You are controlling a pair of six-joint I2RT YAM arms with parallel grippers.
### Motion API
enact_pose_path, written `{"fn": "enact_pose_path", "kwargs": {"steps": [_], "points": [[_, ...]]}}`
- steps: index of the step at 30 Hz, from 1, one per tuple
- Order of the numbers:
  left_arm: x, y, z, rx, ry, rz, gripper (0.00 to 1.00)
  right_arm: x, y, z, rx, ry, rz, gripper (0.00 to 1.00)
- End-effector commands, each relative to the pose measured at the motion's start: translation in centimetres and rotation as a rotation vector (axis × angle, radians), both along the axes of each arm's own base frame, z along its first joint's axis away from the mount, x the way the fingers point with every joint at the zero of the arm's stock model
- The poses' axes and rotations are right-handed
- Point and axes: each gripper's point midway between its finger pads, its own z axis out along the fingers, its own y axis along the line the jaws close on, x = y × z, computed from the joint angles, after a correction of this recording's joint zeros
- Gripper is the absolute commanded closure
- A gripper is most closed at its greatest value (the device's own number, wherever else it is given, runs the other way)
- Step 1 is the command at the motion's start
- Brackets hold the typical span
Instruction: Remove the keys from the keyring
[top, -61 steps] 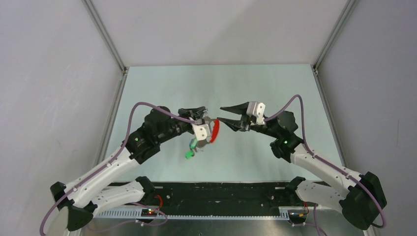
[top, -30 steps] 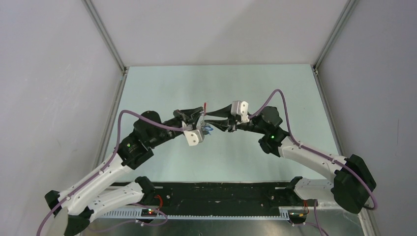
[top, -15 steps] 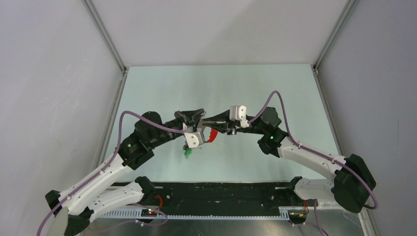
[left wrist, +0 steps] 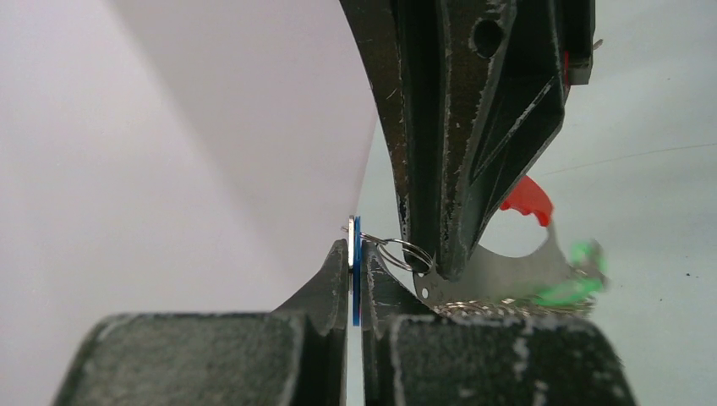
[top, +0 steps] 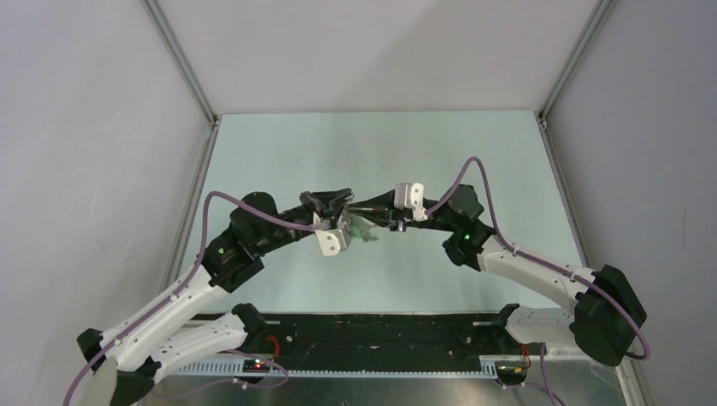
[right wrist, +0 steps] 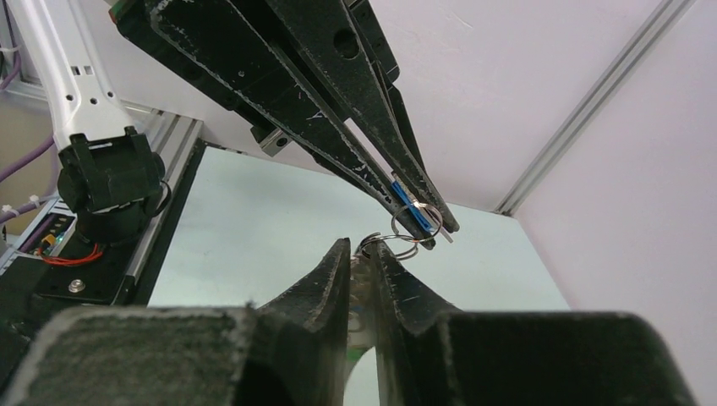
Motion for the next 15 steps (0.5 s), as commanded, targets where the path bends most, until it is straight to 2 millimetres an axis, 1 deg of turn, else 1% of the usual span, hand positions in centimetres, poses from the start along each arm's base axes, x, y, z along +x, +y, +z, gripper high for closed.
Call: {"fn": "enact_pose_path", "kwargs": {"steps": [1,3,5,8,12,13,14,15], "points": [[-0.7,-0.1,3.3,-0.075,-0.083,-0.037,1.0,-0.1,-0.2,3.6,0.083,-0.08,-0.017,0.91],[-0.8,-0.1,3.3,-0.073,-0.085,-0.037,1.0,-0.1,-0.2,3.7,0.083,-0.08,-0.016,1.0],[-0.8,0.0,3.4,-0.073,-0.09,-0.033,1.0,-0.1,-0.2,3.5,0.077,-0.07,-0.016,1.0],[-0.6,0.2,3.0,-0.051,-0.107,-0.025,1.0,-0.3,-0.5,3.7,0.082,-0.033,-0.008,1.0],[0.0,0.8,2.0,0.012,-0.159,0.013,1.0,-0.8,-1.0,3.6,0.065,0.096,0.036,1.0],[0.0,1.0,2.2,0.018,-0.176,0.019,1.0,-1.0,-1.0,3.2,0.042,0.14,0.047,1.0],[0.1,1.2,2.3,0.019,-0.181,0.027,1.0,-1.1,-1.2,3.2,0.037,0.153,0.05,1.0],[0.0,1.3,2.1,0.032,-0.189,0.026,1.0,-1.3,-1.2,2.7,0.016,0.189,0.057,1.0]]}}
